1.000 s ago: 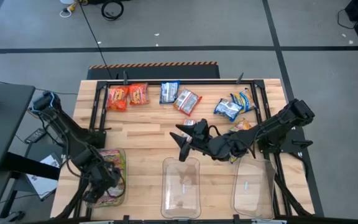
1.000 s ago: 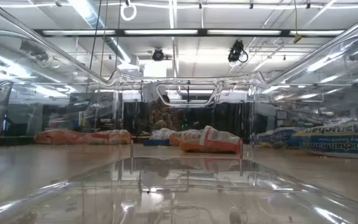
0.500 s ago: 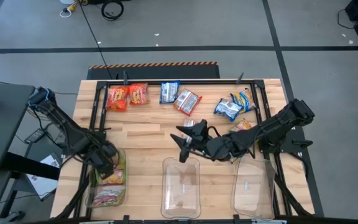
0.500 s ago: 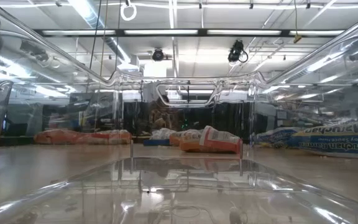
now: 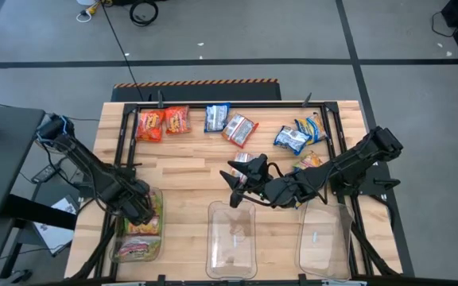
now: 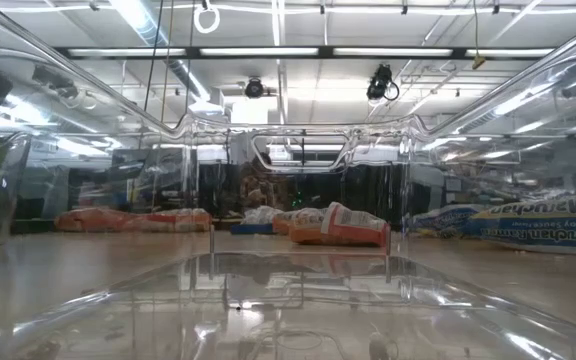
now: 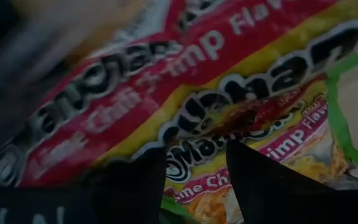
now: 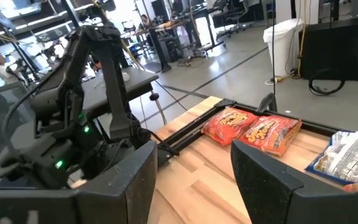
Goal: Sort Maruchan noodles
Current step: Adjust the middle green noodle packs in the left transparent bin
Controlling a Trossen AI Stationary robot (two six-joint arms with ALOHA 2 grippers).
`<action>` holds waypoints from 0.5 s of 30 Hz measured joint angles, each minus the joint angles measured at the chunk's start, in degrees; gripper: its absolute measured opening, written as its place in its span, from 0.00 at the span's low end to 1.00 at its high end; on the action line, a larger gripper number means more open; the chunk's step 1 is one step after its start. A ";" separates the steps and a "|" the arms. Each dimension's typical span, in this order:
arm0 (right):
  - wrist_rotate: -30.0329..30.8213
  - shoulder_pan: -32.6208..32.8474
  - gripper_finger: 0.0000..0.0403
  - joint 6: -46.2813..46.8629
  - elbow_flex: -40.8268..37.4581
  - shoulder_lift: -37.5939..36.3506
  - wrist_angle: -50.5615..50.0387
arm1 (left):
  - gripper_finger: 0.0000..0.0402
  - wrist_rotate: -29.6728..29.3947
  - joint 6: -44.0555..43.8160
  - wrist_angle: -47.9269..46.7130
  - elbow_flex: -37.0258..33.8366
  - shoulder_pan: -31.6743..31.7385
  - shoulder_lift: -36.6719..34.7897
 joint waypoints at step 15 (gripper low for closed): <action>-0.35 0.00 0.52 0.25 0.00 0.00 -0.02 | 0.05 -1.38 3.17 2.57 -0.02 0.00 3.70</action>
